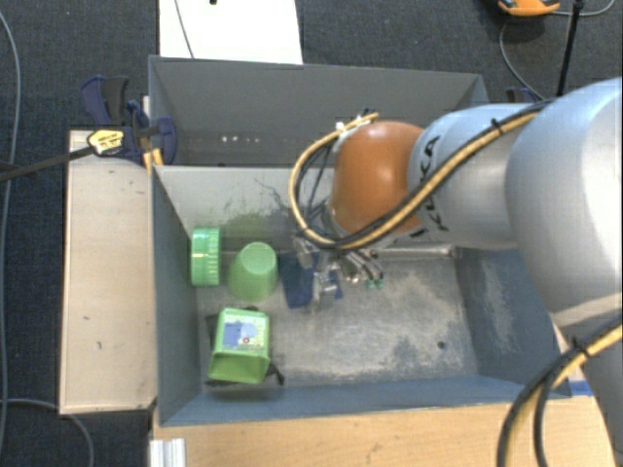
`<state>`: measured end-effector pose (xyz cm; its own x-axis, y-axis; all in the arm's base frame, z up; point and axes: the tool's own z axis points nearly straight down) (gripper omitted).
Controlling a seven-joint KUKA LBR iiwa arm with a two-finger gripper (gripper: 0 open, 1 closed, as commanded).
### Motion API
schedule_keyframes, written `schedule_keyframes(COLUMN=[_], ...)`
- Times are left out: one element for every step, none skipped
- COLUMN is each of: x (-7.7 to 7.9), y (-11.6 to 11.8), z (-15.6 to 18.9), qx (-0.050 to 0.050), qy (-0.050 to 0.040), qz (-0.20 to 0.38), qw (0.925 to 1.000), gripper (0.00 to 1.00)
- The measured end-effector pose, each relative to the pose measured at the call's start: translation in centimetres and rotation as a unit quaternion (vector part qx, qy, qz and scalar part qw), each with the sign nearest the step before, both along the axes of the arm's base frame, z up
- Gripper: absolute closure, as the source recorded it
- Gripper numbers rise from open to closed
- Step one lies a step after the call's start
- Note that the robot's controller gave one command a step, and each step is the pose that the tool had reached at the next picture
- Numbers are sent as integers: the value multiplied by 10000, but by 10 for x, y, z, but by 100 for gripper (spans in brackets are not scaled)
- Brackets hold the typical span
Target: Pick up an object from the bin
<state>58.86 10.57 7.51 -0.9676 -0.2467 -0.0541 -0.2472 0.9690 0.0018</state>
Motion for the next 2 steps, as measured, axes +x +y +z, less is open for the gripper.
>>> schedule_keyframes(x=[-4, -5], y=[1, 1], z=[1, 1], qx=[4, 12], qy=[-37, -46], qz=[-40, -111], qw=[10000, 9999], gripper=[100, 100])
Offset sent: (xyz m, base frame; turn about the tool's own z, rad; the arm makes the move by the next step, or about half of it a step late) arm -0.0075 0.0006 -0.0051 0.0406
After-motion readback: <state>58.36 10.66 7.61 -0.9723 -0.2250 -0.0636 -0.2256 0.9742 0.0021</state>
